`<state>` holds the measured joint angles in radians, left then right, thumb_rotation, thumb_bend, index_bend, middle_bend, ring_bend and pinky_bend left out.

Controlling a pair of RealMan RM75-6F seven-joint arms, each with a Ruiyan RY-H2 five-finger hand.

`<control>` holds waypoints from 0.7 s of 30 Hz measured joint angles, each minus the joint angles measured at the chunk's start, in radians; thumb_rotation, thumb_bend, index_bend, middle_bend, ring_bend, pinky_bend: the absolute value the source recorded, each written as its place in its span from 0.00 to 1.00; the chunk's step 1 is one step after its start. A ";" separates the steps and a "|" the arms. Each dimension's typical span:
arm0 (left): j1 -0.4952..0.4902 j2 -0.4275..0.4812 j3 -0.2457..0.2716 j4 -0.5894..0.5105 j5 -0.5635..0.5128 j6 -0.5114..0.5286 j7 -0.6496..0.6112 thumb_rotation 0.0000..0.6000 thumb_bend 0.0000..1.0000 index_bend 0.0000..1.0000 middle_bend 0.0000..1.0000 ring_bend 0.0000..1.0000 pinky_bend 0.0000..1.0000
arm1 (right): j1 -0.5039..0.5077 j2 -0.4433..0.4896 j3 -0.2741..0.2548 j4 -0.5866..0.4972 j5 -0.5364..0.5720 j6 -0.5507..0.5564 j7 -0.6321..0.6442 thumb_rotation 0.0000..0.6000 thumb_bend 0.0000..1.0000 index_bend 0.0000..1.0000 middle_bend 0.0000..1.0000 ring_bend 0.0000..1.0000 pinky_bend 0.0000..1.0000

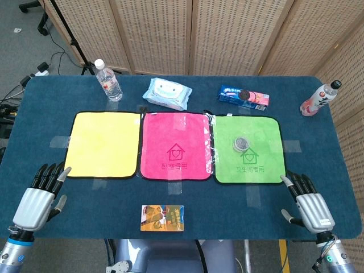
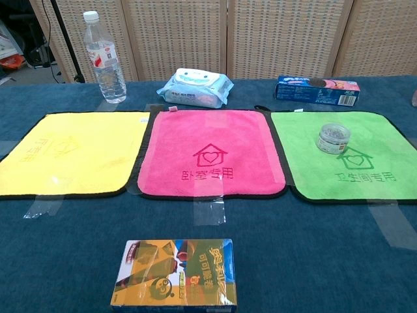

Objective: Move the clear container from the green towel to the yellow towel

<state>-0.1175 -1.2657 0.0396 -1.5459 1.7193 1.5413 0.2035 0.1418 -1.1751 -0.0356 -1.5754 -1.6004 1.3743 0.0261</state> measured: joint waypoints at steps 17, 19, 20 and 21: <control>-0.003 0.003 -0.002 0.003 0.007 0.006 -0.014 1.00 0.44 0.00 0.00 0.00 0.00 | 0.004 -0.001 0.003 -0.005 0.011 -0.011 0.003 1.00 0.31 0.07 0.00 0.00 0.00; -0.002 0.005 -0.002 0.003 0.009 0.008 -0.018 1.00 0.44 0.00 0.00 0.00 0.00 | 0.004 -0.002 0.005 -0.005 0.016 -0.014 0.003 1.00 0.31 0.07 0.00 0.00 0.00; -0.002 0.005 -0.001 0.003 0.007 0.007 -0.017 1.00 0.44 0.00 0.00 0.00 0.00 | 0.004 -0.002 0.005 -0.004 0.018 -0.016 0.002 1.00 0.31 0.07 0.00 0.00 0.00; -0.001 0.005 -0.001 0.003 0.006 0.005 -0.016 1.00 0.44 0.00 0.00 0.00 0.00 | 0.005 -0.002 0.005 -0.002 0.018 -0.017 0.001 1.00 0.31 0.07 0.00 0.00 0.00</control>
<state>-0.1189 -1.2603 0.0389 -1.5429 1.7248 1.5463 0.1872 0.1466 -1.1774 -0.0308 -1.5776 -1.5820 1.3569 0.0272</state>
